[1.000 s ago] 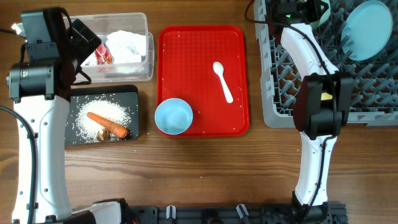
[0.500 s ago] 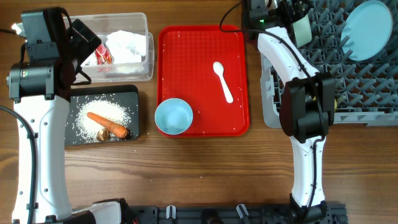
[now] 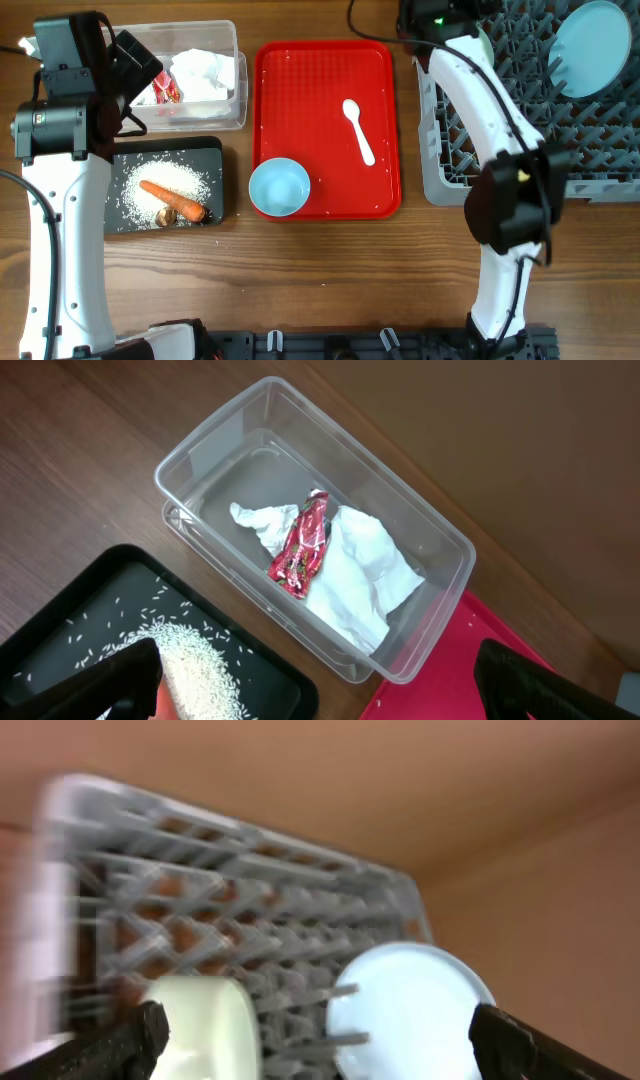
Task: Sort waste into correct bins and load items into the dishwasher rack
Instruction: 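Grasp the green bowl on the red tray with the right gripper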
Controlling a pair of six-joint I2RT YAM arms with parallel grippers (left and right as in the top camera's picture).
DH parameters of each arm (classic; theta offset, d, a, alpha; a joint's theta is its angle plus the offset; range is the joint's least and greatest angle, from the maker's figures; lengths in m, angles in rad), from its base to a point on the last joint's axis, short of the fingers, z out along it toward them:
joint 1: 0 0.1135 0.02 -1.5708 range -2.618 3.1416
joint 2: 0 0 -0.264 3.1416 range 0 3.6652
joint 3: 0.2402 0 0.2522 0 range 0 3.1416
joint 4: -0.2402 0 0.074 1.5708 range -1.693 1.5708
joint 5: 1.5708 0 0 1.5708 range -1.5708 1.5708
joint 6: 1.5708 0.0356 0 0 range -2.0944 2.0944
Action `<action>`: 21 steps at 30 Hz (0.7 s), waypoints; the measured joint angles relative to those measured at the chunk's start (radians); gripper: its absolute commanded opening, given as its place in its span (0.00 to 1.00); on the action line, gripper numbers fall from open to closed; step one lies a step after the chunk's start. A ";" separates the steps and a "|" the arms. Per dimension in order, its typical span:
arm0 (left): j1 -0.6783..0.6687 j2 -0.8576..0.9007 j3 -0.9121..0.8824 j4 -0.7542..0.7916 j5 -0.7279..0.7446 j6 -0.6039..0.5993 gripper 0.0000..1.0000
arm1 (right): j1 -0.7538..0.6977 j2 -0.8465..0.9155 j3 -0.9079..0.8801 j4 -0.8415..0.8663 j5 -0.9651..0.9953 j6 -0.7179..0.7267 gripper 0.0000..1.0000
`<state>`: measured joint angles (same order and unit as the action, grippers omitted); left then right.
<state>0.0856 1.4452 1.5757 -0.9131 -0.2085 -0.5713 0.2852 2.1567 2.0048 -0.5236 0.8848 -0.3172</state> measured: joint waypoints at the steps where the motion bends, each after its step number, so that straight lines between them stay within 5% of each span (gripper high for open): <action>1: 0.000 0.000 0.000 -0.001 0.000 0.000 1.00 | 0.014 -0.022 0.006 -0.080 -0.061 0.018 1.00; 5: 0.000 0.000 0.000 0.000 0.000 0.000 1.00 | 0.143 -0.063 -0.001 -0.496 -0.588 0.070 1.00; 8: 0.000 0.000 0.000 0.000 0.000 0.000 1.00 | 0.167 -0.062 -0.002 -0.606 -0.971 0.129 0.94; 15: 0.000 0.000 0.000 0.000 0.000 0.000 1.00 | 0.180 -0.060 -0.163 -0.612 -1.344 0.274 0.82; 21: 0.000 0.000 0.000 -0.001 0.000 0.000 1.00 | 0.271 -0.057 -0.425 -0.340 -1.411 0.464 0.67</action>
<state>0.0856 1.4452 1.5757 -0.9138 -0.2081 -0.5713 0.5560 2.0998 1.5799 -0.8635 -0.5262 0.1471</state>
